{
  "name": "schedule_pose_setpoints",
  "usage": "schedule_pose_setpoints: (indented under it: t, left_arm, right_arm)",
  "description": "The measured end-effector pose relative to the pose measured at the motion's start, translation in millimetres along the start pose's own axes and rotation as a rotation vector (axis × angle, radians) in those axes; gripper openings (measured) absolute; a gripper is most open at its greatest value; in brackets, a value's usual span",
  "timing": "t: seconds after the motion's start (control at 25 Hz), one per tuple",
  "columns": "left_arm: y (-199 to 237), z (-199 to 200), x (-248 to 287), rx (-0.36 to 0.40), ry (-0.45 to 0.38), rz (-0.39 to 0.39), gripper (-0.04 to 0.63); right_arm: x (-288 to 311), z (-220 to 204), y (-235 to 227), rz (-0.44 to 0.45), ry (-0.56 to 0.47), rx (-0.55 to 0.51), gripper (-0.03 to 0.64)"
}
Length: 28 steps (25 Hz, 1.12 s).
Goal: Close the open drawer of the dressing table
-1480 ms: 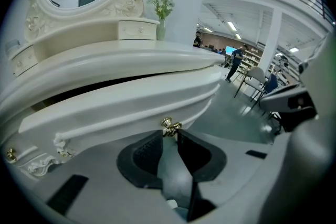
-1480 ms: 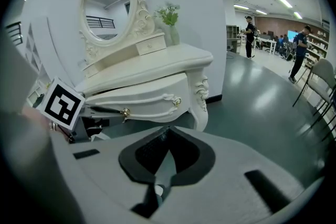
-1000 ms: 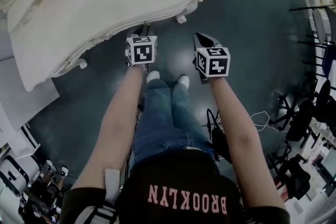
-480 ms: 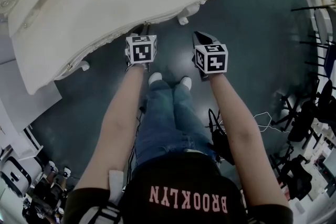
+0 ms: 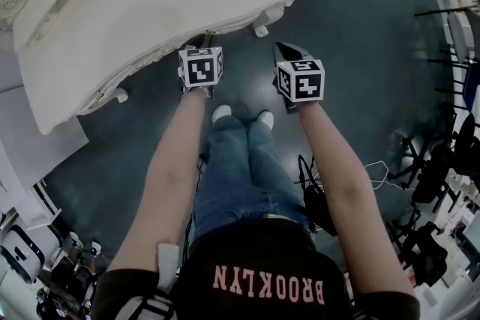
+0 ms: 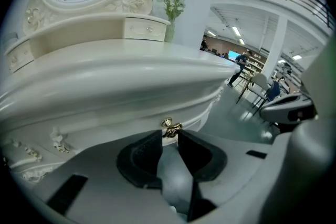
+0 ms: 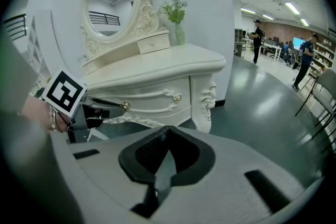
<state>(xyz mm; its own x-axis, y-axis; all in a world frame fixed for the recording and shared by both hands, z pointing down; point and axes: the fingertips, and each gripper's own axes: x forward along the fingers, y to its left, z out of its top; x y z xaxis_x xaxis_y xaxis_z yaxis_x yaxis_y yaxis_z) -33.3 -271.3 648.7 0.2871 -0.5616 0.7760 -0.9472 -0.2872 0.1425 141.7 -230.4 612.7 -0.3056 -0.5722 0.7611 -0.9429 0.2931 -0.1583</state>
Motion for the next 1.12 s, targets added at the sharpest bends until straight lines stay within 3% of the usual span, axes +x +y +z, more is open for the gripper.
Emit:
schedule_pose_setpoints:
  t: [0.44,0.64,0.88,1.12]
  left_arm:
    - [-8,-1,-9,0.096,-0.01,0.061,0.087]
    - [-15,2,-26,0.063,-0.036,0.077,0.084]
    - [-28,2,-53,0.041,-0.085,0.097,0.025]
    - [-42,0,-86,0.048,-0.109,0.147,0.006]
  right_arm:
    - [-23,-1,3,0.023,-0.026,-0.012,-0.009]
    - [-38,2,3,0.042,-0.056,-0.028,-0.009]
    - [-59,-2,3,0.082,-0.091,-0.041,-0.009]
    - [-91,4,9,0.138,-0.153,-0.062,-0.009]
